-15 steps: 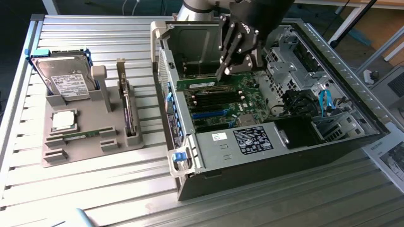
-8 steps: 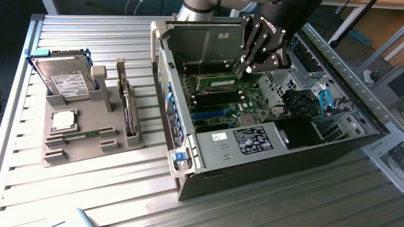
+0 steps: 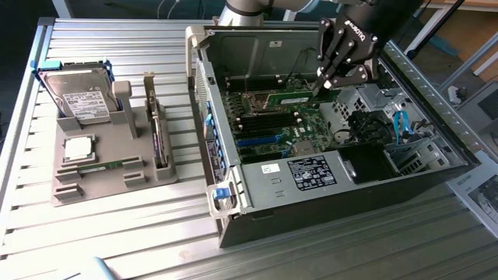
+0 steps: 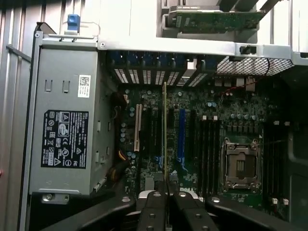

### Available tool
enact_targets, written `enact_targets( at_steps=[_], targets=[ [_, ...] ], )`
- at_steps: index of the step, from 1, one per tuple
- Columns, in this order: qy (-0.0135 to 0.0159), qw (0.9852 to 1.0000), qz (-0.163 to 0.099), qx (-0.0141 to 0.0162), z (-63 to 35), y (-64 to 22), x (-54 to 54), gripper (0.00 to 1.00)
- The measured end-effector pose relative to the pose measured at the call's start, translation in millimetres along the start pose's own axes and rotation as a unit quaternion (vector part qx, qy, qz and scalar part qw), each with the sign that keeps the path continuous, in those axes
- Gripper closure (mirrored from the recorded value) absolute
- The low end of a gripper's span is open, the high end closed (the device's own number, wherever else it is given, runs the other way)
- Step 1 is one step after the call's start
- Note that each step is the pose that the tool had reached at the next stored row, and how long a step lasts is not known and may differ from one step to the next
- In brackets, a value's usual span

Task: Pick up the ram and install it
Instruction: 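Pick up the ram and move it above insertion slot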

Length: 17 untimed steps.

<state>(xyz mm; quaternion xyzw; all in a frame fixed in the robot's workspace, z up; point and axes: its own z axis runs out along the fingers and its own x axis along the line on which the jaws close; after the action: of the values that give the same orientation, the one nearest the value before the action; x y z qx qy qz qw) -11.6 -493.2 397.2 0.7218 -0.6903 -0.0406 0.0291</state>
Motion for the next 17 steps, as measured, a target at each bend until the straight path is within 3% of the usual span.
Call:
enact_targets(
  at_steps=[6, 17],
  targets=[
    [0.0, 1.0, 0.0, -0.0024, -2.3, -21.8, 0.9, 0.88],
    [-0.0001, 1.0, 0.0, -0.0018, -2.3, -22.9, 1.0, 0.88]
  ],
)
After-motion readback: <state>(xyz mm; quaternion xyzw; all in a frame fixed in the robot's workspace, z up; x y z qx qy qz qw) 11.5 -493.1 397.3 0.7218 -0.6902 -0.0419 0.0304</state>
